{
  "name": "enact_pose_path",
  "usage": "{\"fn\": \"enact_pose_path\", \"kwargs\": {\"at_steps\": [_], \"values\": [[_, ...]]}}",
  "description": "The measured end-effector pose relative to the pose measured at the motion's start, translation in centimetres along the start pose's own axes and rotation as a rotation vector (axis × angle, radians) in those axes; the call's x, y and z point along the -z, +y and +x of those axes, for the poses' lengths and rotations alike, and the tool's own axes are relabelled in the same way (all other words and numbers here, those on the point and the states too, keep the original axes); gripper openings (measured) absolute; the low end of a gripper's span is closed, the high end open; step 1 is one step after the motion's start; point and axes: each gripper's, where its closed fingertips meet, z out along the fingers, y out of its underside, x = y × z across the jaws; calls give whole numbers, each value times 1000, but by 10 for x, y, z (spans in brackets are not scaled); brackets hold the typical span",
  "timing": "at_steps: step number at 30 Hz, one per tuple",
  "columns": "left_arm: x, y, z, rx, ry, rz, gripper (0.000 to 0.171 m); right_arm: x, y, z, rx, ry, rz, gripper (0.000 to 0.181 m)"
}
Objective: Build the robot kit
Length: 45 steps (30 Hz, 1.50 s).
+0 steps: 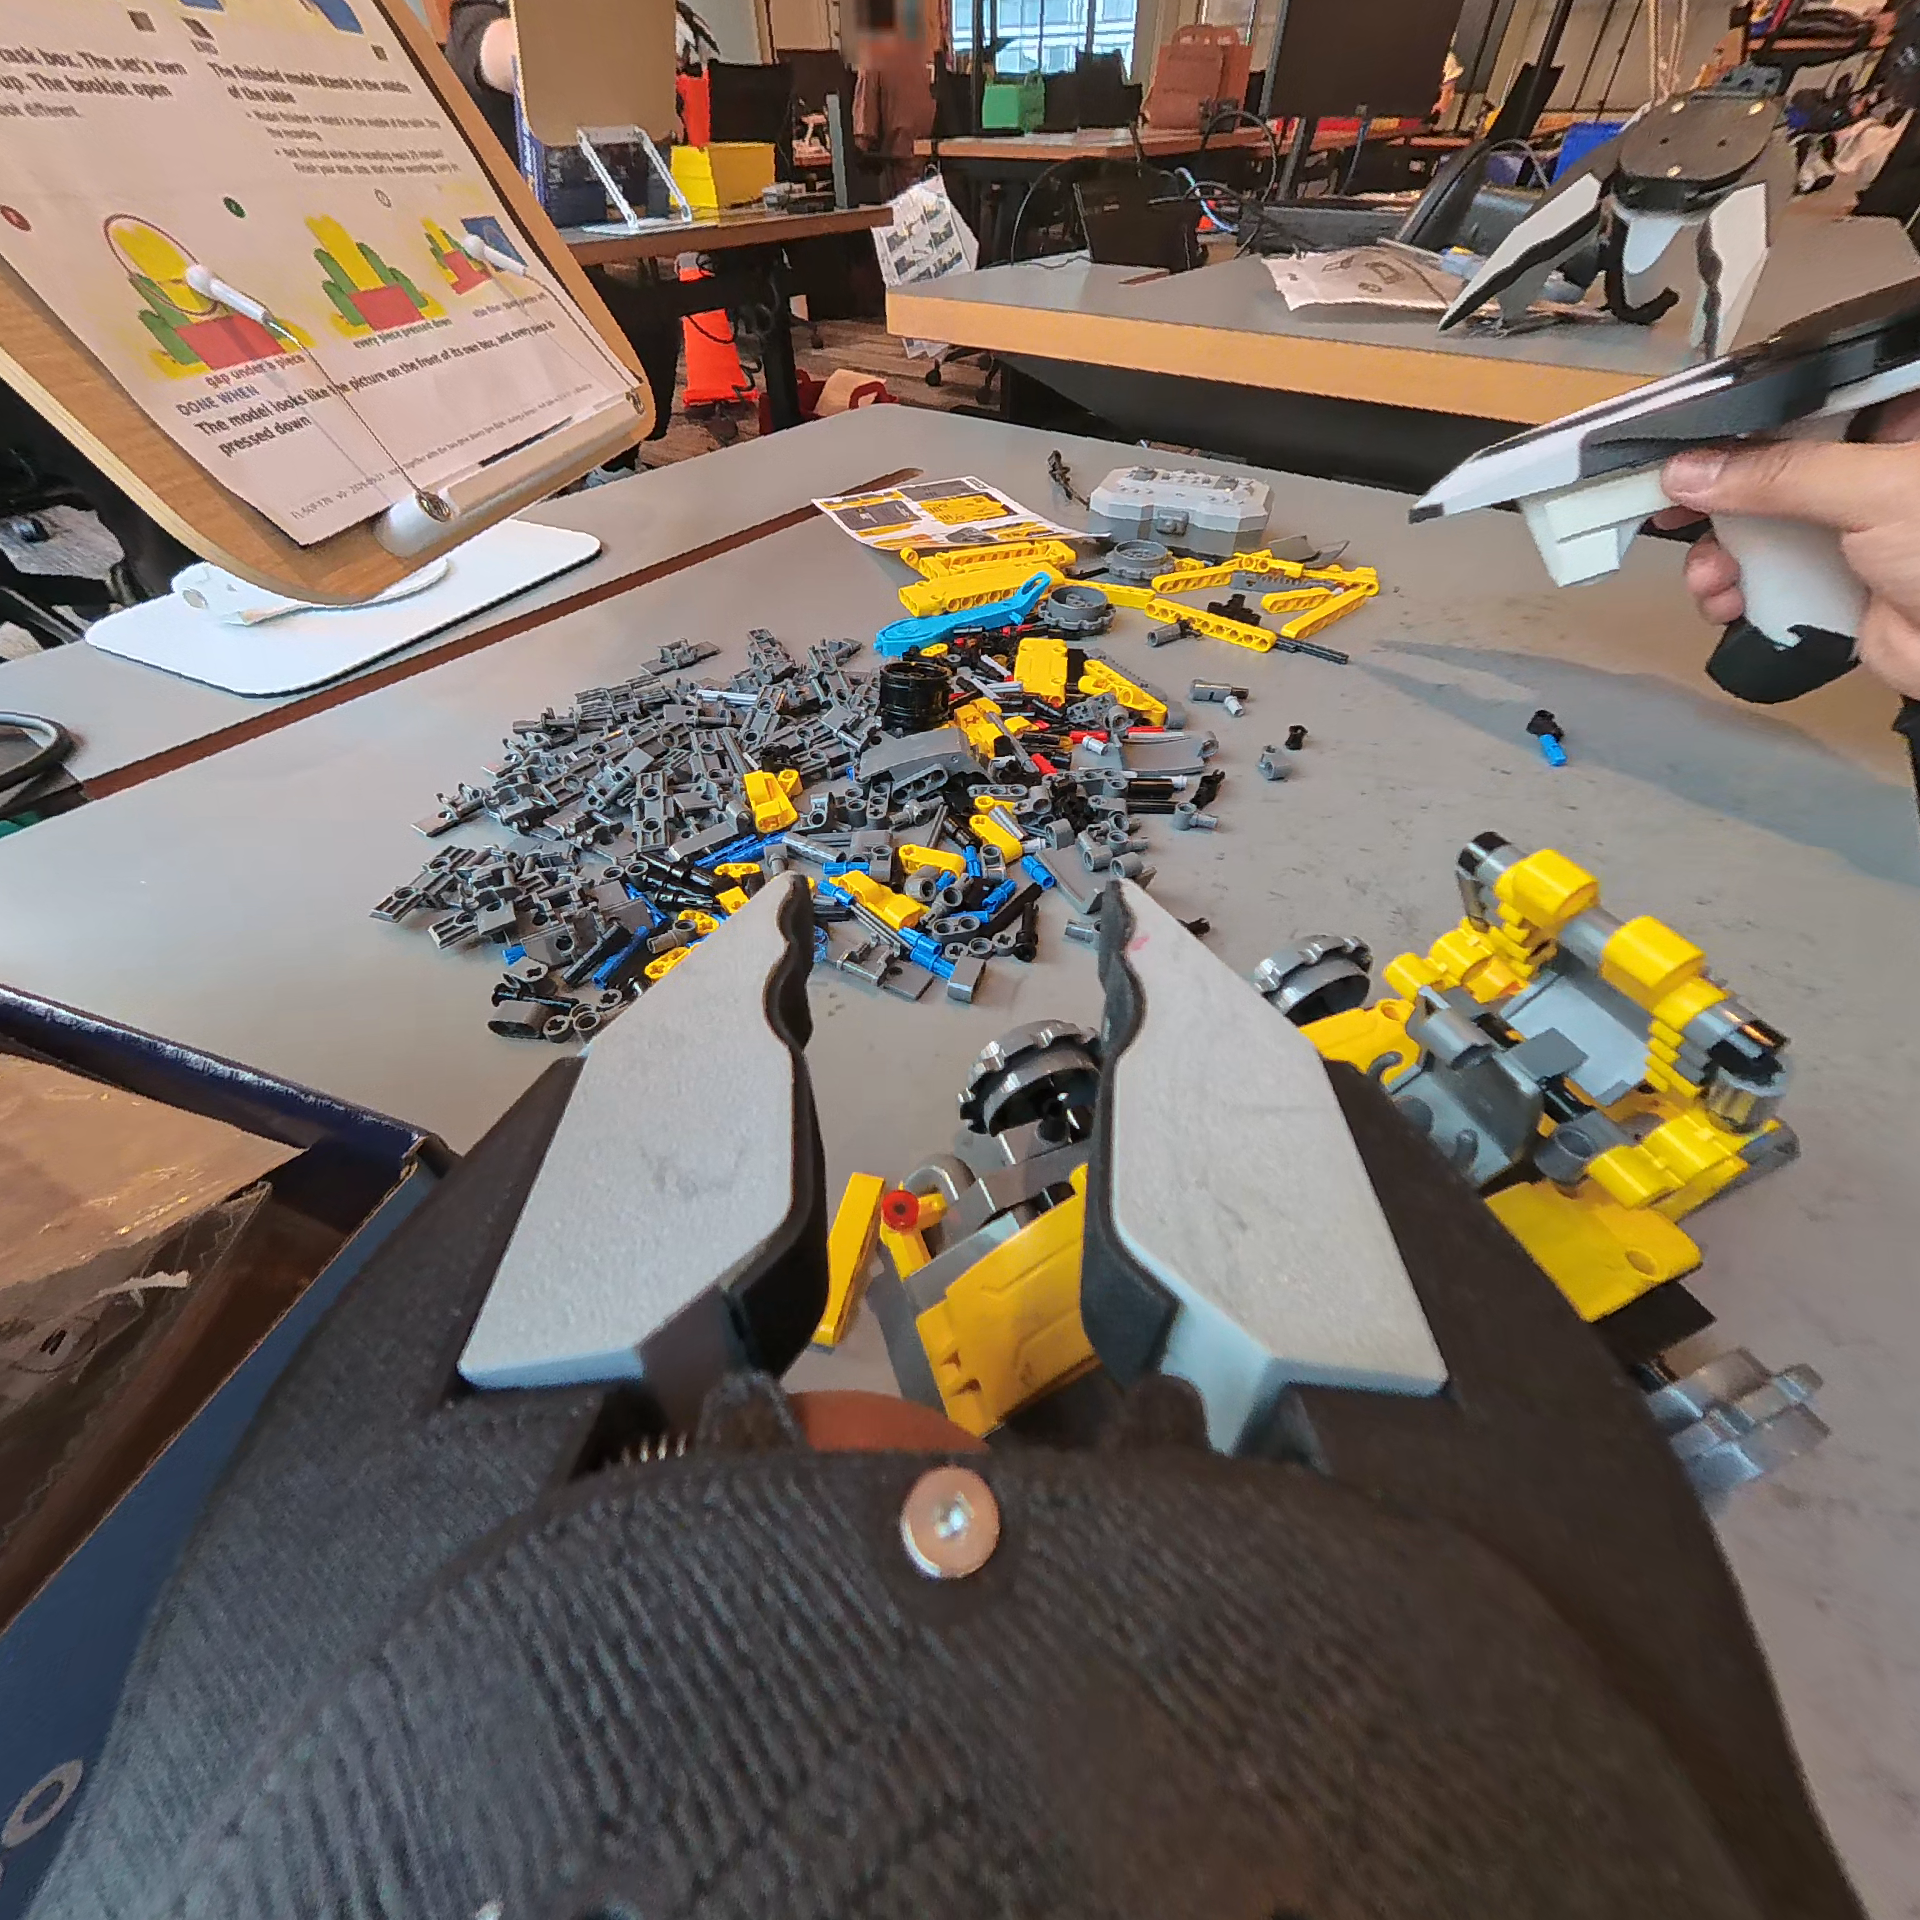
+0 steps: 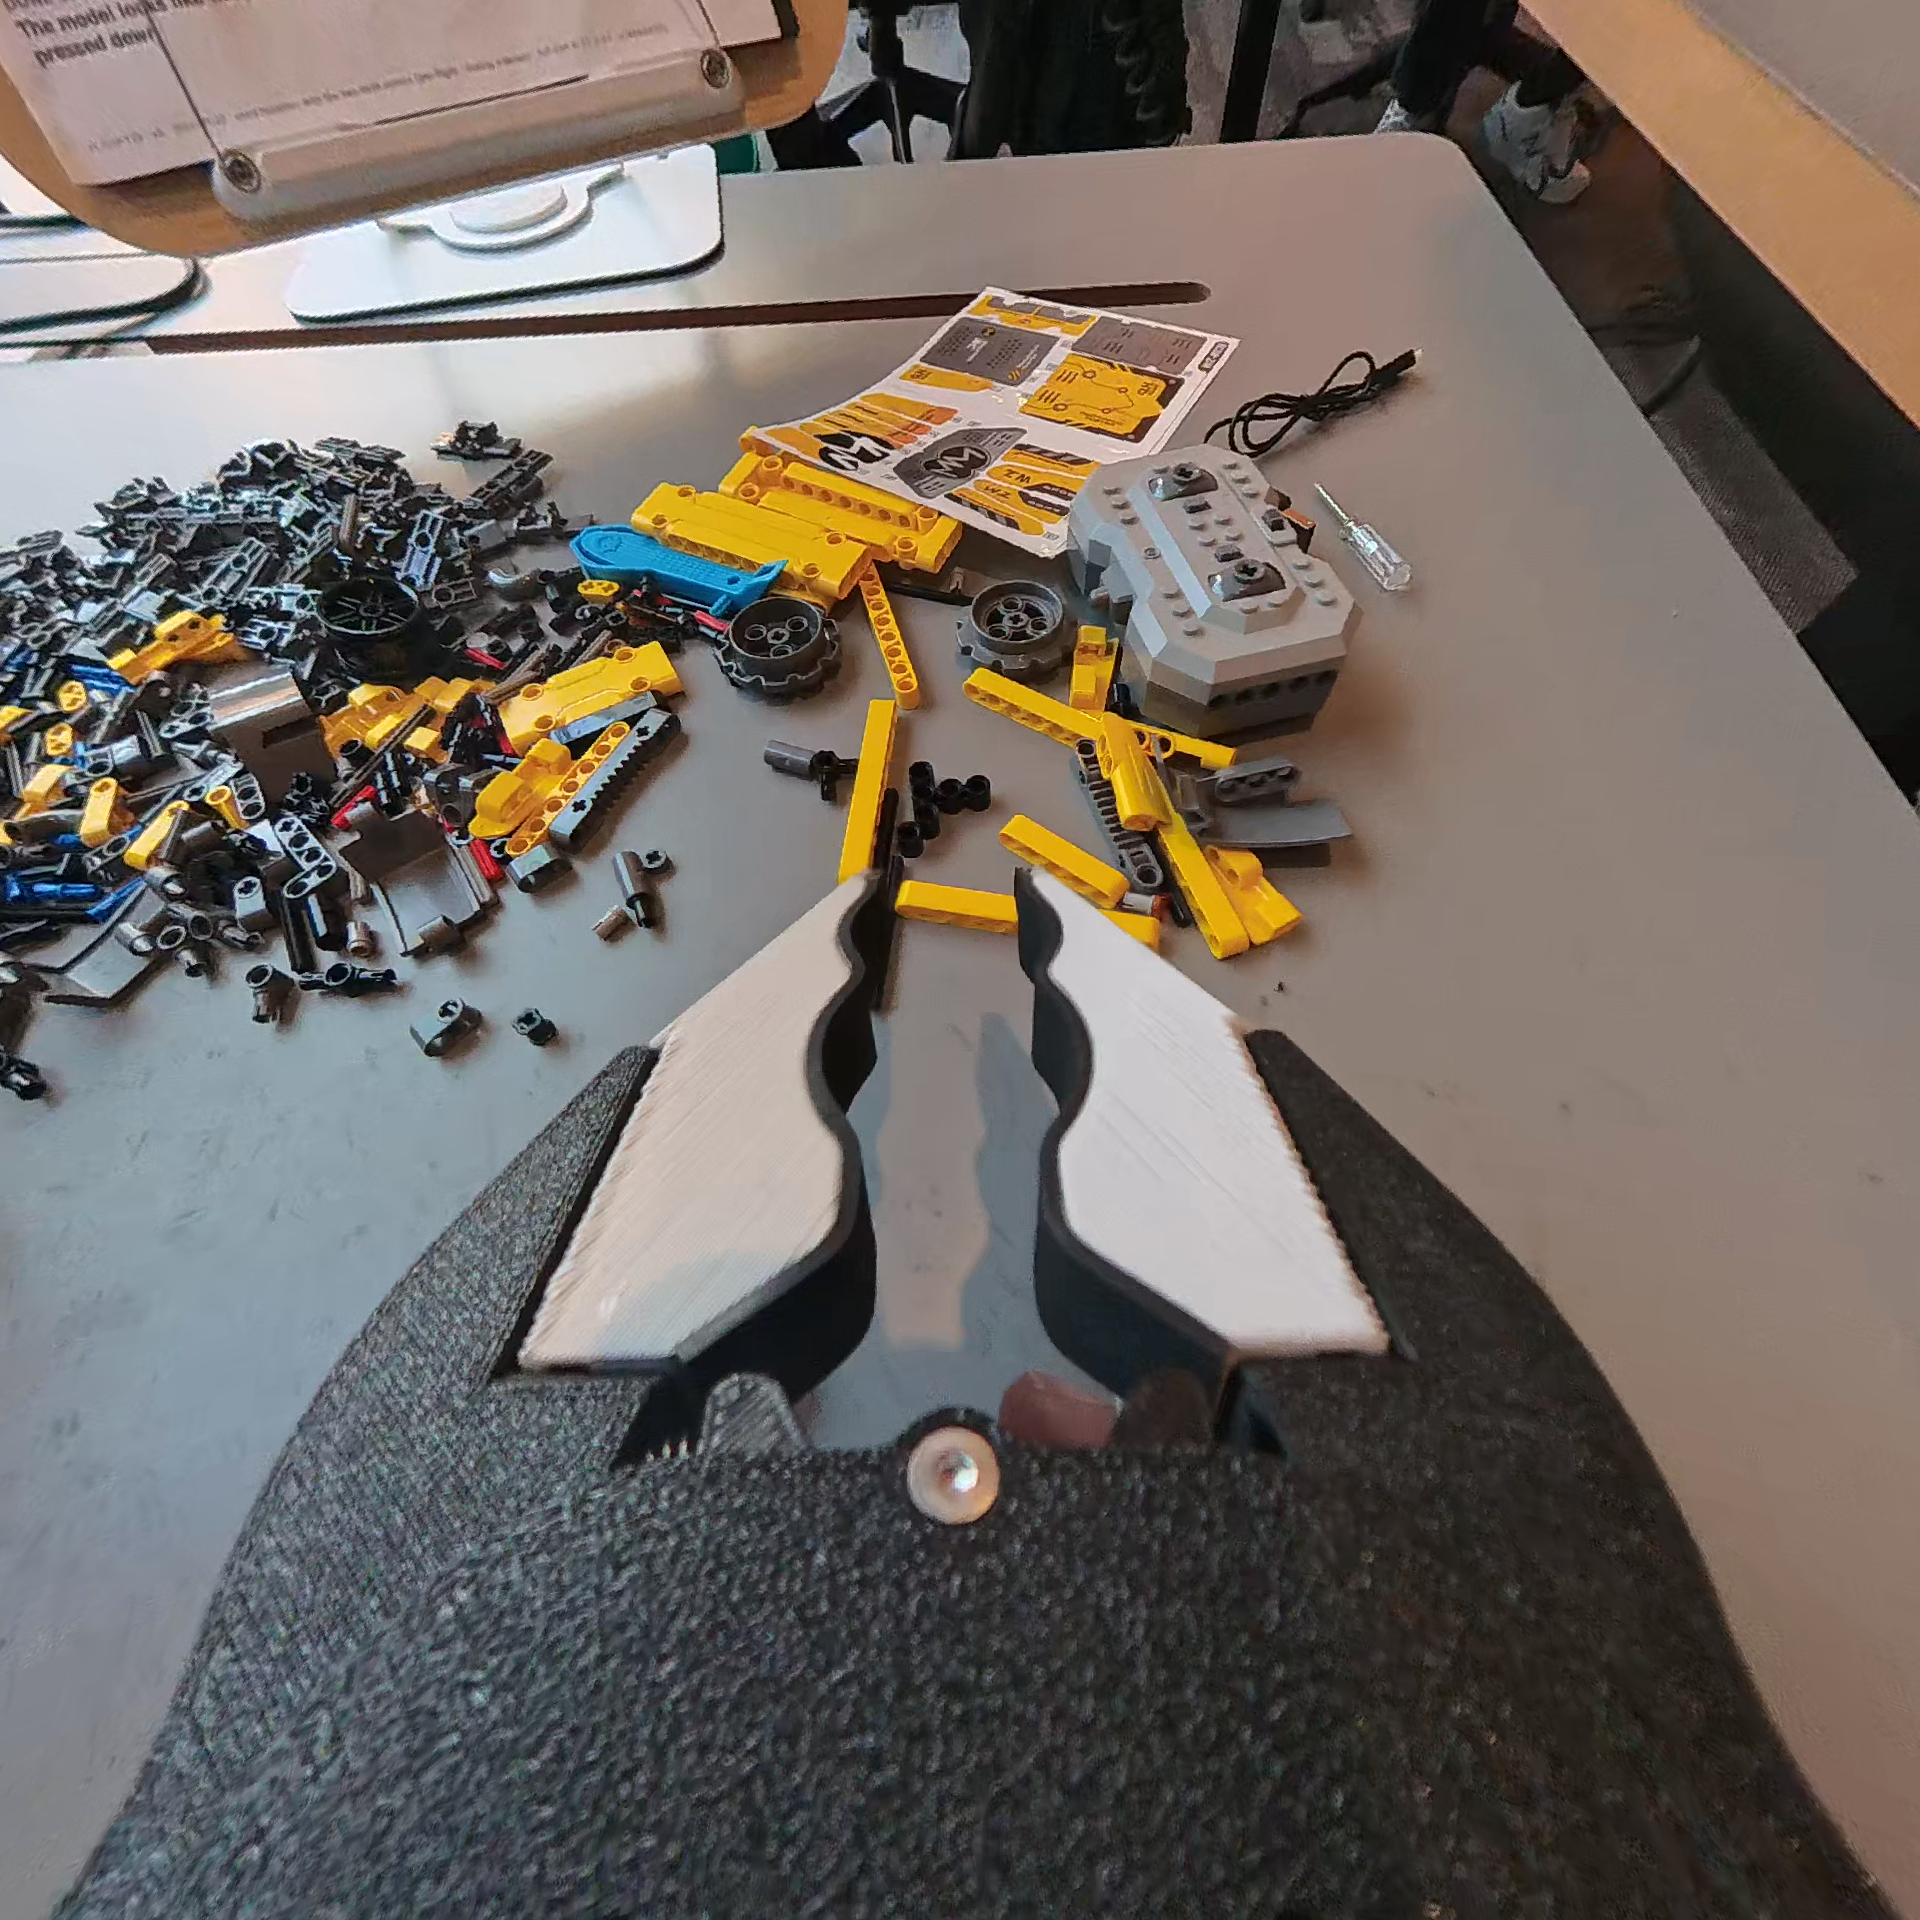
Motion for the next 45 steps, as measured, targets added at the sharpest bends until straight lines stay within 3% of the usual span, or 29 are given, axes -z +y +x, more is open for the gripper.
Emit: {"fn": "enact_pose_path", "kwargs": {"at_steps": [10,14,17,22,27,30,33,39,45], "values": [[0,-1,2,5,11,2,52,-12,-5,-19,67,6,-8,27],[0,-1,5,0,15,3,52,-22,-4,-48,125,-124,-44,27],[0,-1,5,4,19,4,52,-40,-14,-91,288,-304,-90,23],[0,-2,10,9,40,10,51,-100,-48,-152,681,-508,-219,16],[-1,-1,8,13,43,9,51,-167,-51,-173,992,-585,-442,15],[-1,0,5,3,34,1,52,-183,-34,-172,1077,-624,-581,15],[0,-2,9,4,49,6,52,-188,-18,-165,1110,-647,-673,12],[0,-3,13,18,67,8,52,-188,-17,-167,1045,-684,-689,6],[0,-3,13,9,65,7,52,-150,-43,-154,1065,-575,-619,6]]}}
